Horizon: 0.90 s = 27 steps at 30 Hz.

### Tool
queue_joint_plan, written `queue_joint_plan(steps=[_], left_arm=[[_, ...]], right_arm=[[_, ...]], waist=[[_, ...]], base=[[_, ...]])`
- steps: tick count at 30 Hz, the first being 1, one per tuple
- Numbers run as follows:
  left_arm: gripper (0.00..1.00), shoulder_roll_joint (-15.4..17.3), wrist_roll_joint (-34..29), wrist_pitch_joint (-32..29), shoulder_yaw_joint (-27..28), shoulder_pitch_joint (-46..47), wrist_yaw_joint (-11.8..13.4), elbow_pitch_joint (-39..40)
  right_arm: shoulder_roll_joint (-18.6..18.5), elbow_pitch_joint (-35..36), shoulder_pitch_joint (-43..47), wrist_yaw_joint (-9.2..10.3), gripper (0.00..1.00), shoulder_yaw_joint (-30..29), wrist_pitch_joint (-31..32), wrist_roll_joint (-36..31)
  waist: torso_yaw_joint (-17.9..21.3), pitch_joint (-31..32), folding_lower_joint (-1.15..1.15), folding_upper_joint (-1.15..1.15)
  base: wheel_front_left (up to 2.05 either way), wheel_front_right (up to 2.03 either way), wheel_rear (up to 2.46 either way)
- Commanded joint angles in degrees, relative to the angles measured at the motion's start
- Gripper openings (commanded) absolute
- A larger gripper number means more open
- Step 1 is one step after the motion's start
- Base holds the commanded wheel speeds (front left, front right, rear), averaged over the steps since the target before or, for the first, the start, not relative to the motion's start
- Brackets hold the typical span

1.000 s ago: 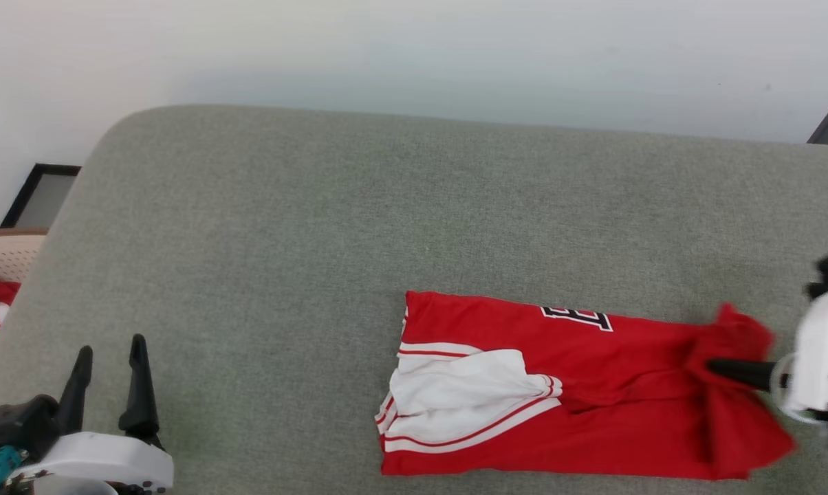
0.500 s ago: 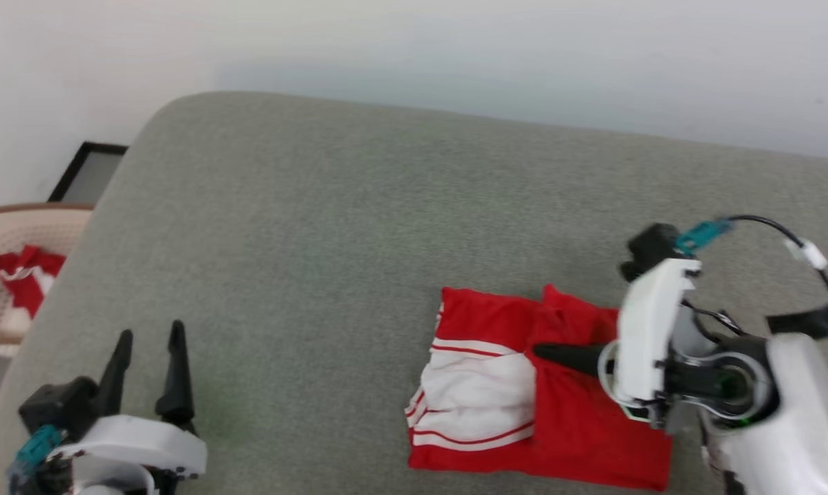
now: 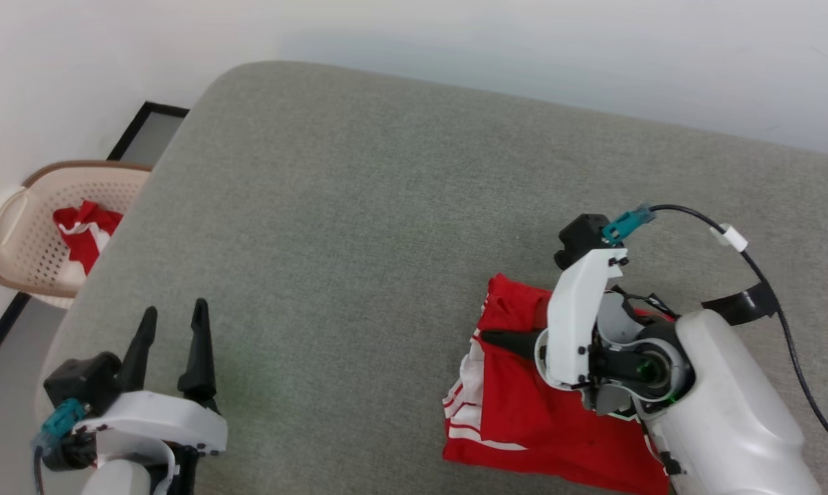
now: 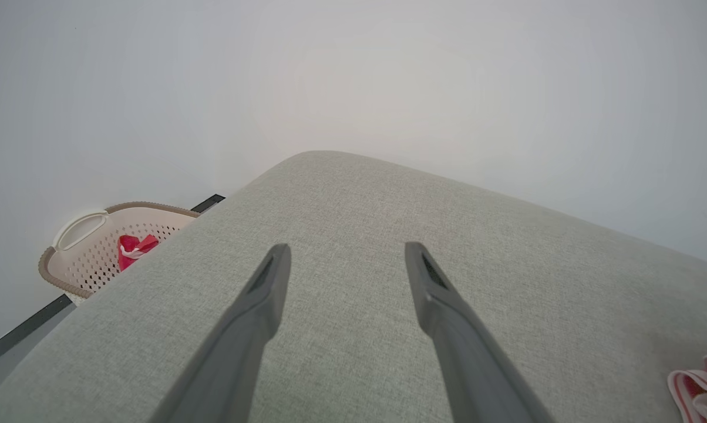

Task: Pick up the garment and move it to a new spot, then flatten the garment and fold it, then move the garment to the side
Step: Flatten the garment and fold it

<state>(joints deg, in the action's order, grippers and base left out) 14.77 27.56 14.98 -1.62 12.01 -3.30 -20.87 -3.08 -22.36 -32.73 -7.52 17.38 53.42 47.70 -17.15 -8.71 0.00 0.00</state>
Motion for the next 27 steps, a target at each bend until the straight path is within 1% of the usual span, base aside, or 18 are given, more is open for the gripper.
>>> queue_joint_plan(steps=[1,2,3,4,5,9,13,17,20,24,27], left_arm=[[1.00,-0.3,-0.3,0.2,0.1,0.7,-0.3,-0.1],[1.00,-0.3,-0.5,0.2,0.2,0.8,-0.4,-0.4],[1.00,-0.4,-0.6,0.2,0.2,0.9,-0.6,-0.6],[1.00,-0.5,-0.6,0.2,0.4,1.0,-0.6,-0.8],[1.00,-0.5,-0.7,0.2,0.7,1.1,-0.8,-0.9],[1.00,-0.3,-1.1,0.2,1.8,0.7,-1.0,-1.1],[1.00,0.1,-1.8,0.2,3.0,0.1,-1.1,-0.7],[1.00,0.6,-2.1,0.2,3.8,-0.8,-1.2,-0.3],[1.00,1.1,-2.4,0.2,4.4,-1.4,-1.3,0.1],[1.00,1.7,-2.9,0.2,4.9,-2.2,-1.1,0.8],[1.00,2.3,-3.0,0.2,5.5,-2.9,-0.8,1.3]], right_arm=[[0.1,-0.9,-0.8,0.08,0.00,0.7,-0.9,-0.3],[0.2,-1.8,-1.3,0.08,0.18,1.2,-1.7,-0.5],[0.2,-2.6,-1.8,0.08,0.40,2.0,-2.4,-0.6],[0.2,-3.2,-2.1,0.08,0.87,2.6,-3.0,-0.6],[0.2,-3.8,-2.3,0.08,1.00,3.1,-3.5,-0.2],[0.2,-3.9,-3.5,0.08,1.00,5.5,-4.3,1.1],[-1.8,-0.9,-3.3,0.08,1.00,7.4,-5.4,2.6],[-4.9,4.0,-1.6,0.08,1.00,8.4,-7.8,4.3],[-8.1,7.9,-0.5,0.08,1.00,8.8,-11.0,4.1],[-12.3,12.5,1.6,0.08,1.00,8.8,-16.4,4.1],[-15.8,15.2,3.4,0.08,1.00,8.4,-21.9,3.2]], waist=[[-0.5,-0.4,0.00,0.00],[-0.6,-0.4,0.00,0.00],[-0.6,-0.5,0.00,0.00],[-0.6,-0.5,0.00,0.00],[-0.5,-0.5,0.00,0.00],[0.8,-0.3,0.00,0.00],[2.5,0.3,0.00,0.00],[4.9,1.1,0.00,0.00],[7.0,1.7,0.00,0.00],[9.8,2.6,0.00,0.00],[11.9,3.3,0.00,0.00]], base=[[0.00,0.00,0.00],[0.00,0.00,0.00],[0.00,0.00,0.00],[0.00,0.00,0.00],[0.00,0.00,0.00],[0.00,0.00,0.00],[0.00,0.00,0.00],[0.00,0.00,0.00],[0.00,0.00,0.00],[0.00,0.00,0.00],[0.00,0.00,0.00]])
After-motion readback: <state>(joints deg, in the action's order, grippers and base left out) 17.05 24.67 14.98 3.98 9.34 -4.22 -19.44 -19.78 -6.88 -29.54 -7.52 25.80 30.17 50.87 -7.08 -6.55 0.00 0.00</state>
